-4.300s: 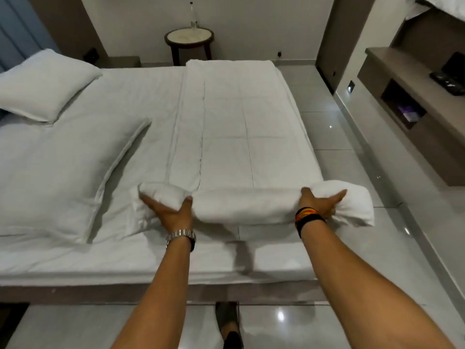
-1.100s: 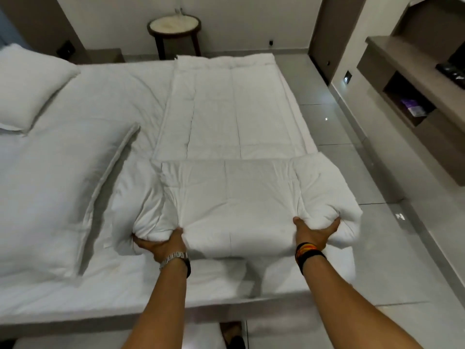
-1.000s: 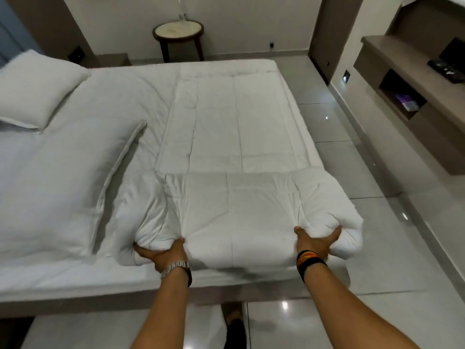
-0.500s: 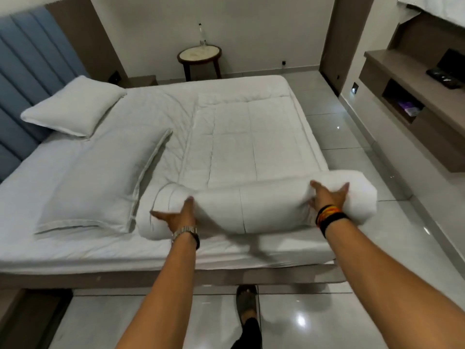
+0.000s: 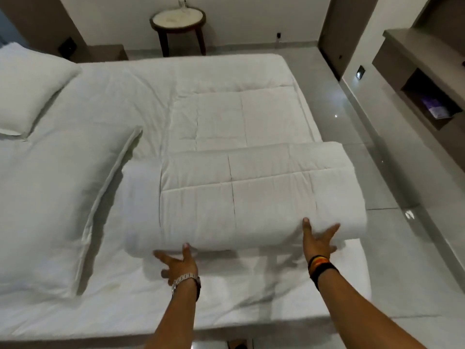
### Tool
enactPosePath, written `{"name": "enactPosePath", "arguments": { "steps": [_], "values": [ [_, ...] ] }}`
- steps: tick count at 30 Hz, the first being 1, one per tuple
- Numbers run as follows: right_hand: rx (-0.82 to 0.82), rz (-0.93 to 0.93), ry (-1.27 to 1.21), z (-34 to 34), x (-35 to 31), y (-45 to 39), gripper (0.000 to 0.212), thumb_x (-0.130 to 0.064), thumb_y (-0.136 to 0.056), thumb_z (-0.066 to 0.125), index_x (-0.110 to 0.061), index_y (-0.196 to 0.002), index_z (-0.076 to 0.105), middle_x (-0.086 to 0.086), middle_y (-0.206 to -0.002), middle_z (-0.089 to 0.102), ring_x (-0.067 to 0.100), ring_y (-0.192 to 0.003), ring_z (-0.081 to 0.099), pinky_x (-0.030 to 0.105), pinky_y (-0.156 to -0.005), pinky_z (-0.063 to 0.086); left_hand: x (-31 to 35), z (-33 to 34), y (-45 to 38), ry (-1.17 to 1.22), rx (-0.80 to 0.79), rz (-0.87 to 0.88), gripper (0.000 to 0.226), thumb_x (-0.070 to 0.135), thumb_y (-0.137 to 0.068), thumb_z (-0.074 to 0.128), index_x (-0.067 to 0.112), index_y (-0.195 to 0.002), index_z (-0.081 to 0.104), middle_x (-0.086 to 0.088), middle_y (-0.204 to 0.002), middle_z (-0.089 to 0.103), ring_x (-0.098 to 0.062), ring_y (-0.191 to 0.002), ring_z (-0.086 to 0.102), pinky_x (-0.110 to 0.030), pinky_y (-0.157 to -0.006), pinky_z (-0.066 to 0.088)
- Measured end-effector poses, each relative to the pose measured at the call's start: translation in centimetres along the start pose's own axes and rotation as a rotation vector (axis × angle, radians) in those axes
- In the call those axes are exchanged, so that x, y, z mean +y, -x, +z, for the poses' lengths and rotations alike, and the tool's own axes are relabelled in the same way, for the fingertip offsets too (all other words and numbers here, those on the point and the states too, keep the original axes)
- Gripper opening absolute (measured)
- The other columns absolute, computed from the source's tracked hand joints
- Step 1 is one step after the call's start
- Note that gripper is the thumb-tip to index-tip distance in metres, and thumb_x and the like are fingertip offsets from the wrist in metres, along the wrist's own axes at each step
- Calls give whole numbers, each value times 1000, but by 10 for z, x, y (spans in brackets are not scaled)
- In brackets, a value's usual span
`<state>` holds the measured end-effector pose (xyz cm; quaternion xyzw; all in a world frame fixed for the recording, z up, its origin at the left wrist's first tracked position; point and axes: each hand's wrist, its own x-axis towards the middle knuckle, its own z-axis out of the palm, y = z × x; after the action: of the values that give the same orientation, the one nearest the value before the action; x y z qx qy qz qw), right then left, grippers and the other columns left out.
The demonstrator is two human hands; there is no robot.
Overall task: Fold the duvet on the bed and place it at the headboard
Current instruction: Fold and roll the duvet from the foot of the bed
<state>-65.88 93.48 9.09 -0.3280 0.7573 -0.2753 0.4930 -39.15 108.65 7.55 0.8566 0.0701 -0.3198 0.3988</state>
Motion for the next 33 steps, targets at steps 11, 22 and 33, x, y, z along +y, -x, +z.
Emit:
{"name": "enactPosePath", "arguments": {
  "steps": [11,22,33],
  "values": [
    [318,198,-235,104,-55,-87,143,-59,-62,93,-54,-158,-12,28,-165,11,49,-139,44,61,-109,39,85,94,-88,446,165,-93,154,55,-59,95,46,-156,-24,-15,-170,9,-34,-147,35,-57,-115,31],
    [294,21,-338,69,-35,-45,123,-38,-65,98,-43,-159,19,13,-155,44,34,-132,52,42,-108,42,64,48,-44,564,125,20,127,9,-75,89,40,-162,2,-1,-162,30,-21,-126,49,-36,-108,35],
    [207,54,-299,-84,106,145,123,-28,-71,96,-40,-161,14,21,-158,37,41,-135,48,48,-111,39,-106,-109,126,500,103,-38,124,8,-78,87,46,-160,2,-18,-152,43,-38,-127,54,-47,-108,40]
  ]
}}
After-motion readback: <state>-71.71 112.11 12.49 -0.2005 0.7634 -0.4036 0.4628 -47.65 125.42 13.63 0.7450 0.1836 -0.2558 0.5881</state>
